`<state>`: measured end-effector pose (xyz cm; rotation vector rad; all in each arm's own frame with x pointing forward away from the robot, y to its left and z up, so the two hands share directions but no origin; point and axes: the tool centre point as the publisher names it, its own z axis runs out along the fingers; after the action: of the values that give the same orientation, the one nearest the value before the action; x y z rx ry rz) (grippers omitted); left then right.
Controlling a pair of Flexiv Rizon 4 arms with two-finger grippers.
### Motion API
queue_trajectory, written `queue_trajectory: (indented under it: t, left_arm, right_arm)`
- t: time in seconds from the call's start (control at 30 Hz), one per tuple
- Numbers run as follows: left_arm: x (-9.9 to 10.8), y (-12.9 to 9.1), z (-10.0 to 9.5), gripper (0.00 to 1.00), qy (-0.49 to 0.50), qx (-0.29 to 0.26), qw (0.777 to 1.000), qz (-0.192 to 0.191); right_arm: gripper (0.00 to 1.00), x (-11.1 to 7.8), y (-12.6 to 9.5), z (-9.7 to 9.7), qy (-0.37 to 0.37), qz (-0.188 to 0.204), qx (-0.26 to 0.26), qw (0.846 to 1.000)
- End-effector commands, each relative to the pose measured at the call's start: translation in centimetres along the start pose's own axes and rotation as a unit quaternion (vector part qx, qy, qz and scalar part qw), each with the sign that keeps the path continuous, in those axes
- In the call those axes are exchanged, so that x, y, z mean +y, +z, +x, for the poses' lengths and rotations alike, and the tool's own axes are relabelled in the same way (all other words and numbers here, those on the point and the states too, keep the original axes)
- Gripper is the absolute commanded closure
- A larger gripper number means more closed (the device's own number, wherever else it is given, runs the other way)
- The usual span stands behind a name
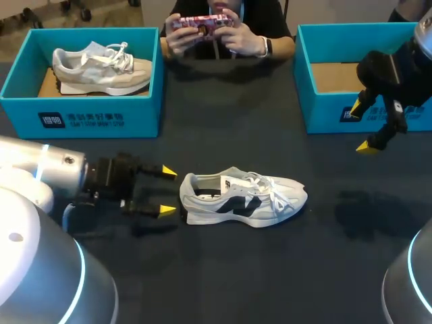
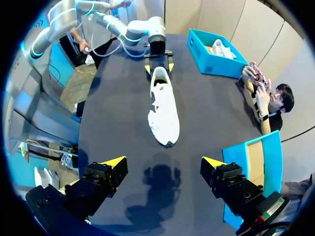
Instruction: Take the shoe out of the shoebox, open the shoe tongue, remove and reinsert the insole, then place the shoe into the shoebox
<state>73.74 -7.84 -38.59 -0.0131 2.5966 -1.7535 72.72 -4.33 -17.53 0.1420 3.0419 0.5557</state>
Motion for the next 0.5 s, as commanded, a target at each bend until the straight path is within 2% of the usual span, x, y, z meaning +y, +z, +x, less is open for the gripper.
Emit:
queue_trajectory:
  t: [0.03, 0.5]
  left_arm:
    - [0.2, 1.5, 0.0, 0.00, -0.002, -0.001, 1.000, -0.001]
    - [-0.1, 4.4, 0.2, 0.00, -0.009, 0.010, 1.000, 0.003]
  right_arm:
    - [0.00, 0.0, 0.1, -0.1, 0.000, 0.001, 0.001, 1.000]
    - [0.00, 0.0, 0.1, -0.1, 0.000, 0.001, 0.001, 1.000]
